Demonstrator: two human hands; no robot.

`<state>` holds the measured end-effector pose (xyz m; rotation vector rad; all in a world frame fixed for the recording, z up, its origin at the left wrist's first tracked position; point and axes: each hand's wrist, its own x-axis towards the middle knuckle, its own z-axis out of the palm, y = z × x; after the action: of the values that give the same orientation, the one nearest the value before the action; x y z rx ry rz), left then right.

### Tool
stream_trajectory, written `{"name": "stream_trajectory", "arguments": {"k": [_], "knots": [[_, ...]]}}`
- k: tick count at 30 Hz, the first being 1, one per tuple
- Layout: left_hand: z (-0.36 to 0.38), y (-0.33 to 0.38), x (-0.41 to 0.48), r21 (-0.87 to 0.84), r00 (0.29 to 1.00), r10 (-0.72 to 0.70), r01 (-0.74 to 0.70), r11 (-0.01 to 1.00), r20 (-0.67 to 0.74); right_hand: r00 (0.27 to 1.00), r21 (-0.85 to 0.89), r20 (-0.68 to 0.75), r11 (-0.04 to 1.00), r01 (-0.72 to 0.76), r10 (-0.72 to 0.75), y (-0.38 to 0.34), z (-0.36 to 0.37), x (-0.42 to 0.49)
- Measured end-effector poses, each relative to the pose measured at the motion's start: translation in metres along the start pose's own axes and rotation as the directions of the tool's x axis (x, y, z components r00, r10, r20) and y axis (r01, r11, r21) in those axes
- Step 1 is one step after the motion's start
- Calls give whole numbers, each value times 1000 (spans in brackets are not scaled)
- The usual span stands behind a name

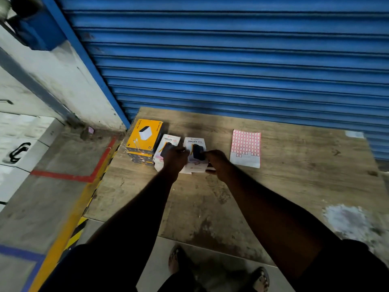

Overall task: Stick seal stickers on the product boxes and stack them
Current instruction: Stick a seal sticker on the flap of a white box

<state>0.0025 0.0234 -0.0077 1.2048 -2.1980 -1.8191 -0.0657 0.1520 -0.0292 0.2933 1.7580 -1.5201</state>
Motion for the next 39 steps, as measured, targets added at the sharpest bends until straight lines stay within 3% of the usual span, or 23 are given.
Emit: {"name": "stream_trajectory", "arguments": {"k": [5,8,17,24,30,39], "knots": [[20,6,-2,-144,995,-39,52,988,89,988,195,134,980,47,-74,3,-37,-4],[39,13,-6,-233,990,-48,79,969,136,990,248,108,966,66,-96,-3,-60,-3],[116,23,1,-347,960,11,91,933,281,962,187,-26,944,271,-271,-9,-138,16],[177,-6,44,-386,920,251,-123,914,302,828,30,-174,837,546,-533,22,-180,75],[212,-38,75,-401,893,380,-265,877,241,714,1,-272,741,671,-645,54,-188,110],[213,-58,65,-428,872,467,-368,825,150,584,-80,-246,617,783,-774,70,-187,112]]}}
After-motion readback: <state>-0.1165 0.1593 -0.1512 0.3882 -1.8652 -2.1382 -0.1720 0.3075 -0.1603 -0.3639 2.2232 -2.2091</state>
